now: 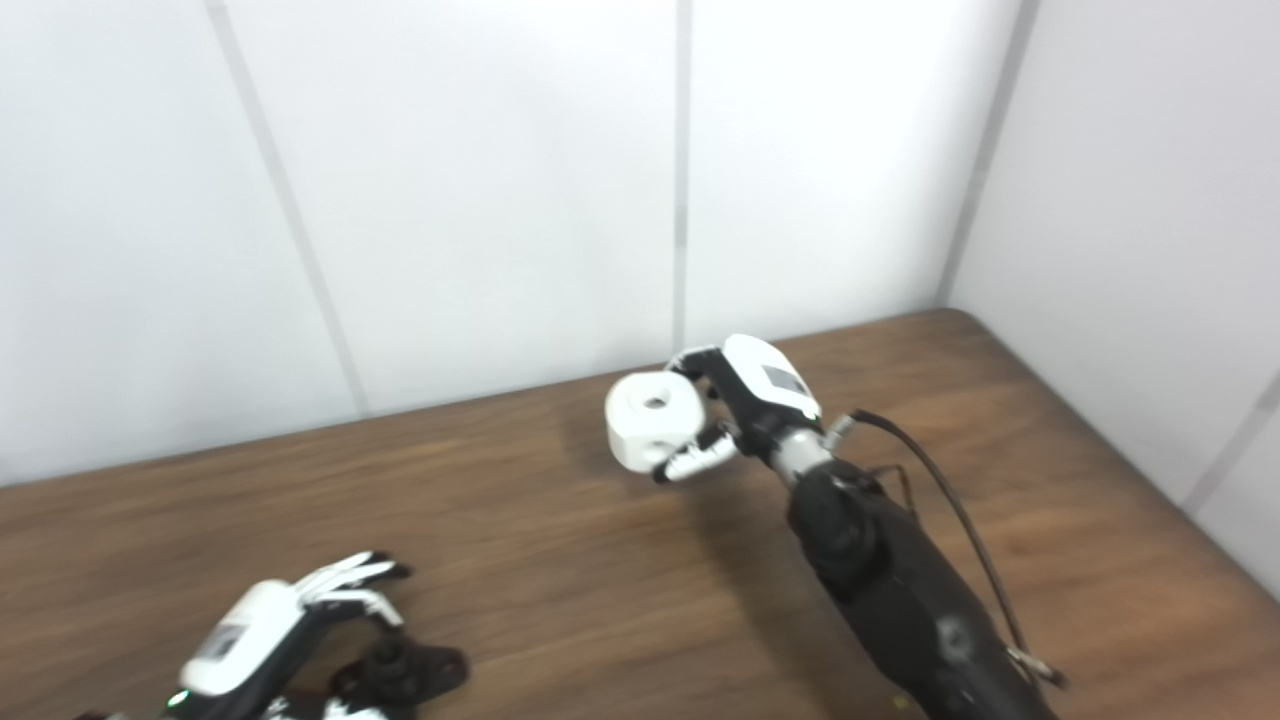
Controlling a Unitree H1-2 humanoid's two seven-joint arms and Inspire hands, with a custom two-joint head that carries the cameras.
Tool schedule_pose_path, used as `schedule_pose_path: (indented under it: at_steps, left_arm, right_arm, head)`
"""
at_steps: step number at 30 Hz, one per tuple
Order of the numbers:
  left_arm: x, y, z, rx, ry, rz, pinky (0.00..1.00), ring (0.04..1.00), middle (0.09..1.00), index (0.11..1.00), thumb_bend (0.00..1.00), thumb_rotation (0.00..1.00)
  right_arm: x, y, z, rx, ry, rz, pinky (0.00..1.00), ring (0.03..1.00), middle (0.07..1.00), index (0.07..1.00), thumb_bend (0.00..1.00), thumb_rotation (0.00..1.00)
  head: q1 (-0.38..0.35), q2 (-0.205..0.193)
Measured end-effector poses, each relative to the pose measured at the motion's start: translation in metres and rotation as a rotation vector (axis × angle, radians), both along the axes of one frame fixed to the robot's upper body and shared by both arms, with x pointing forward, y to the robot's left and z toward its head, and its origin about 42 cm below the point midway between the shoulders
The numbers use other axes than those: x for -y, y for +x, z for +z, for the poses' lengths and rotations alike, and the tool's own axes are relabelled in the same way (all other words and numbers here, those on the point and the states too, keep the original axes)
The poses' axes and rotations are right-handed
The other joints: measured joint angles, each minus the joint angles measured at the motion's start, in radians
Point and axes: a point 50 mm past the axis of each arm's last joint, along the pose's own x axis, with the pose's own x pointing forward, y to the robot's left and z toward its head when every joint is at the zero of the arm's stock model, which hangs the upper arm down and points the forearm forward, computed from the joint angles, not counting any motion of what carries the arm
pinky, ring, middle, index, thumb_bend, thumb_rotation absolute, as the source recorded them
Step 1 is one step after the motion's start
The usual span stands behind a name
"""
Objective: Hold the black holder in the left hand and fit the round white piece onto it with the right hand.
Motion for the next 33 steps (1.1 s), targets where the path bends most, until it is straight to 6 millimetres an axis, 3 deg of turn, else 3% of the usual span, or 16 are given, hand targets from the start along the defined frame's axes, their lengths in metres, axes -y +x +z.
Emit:
schedule_pose_path:
  at_steps: [12,33]
  left_arm:
    - [0.010,0.003,-0.001,0.003,0.008,0.014,0.89,0.944,0.879,0.484,0.52,0.06]
    - [0.022,0.008,0.000,0.001,0.011,0.033,0.94,0.957,0.895,0.485,0.52,0.06]
  right_arm:
    - [-0.023,-0.020,0.011,-0.010,-0.009,0.128,0.62,0.754,0.738,0.481,0.52,0.13]
    - [-0.077,-0.045,0.014,-0.002,0.042,0.338,0.63,0.749,0.734,0.481,0.52,0.13]
  head:
    - [0.157,0.046]
    - [0.223,0.083]
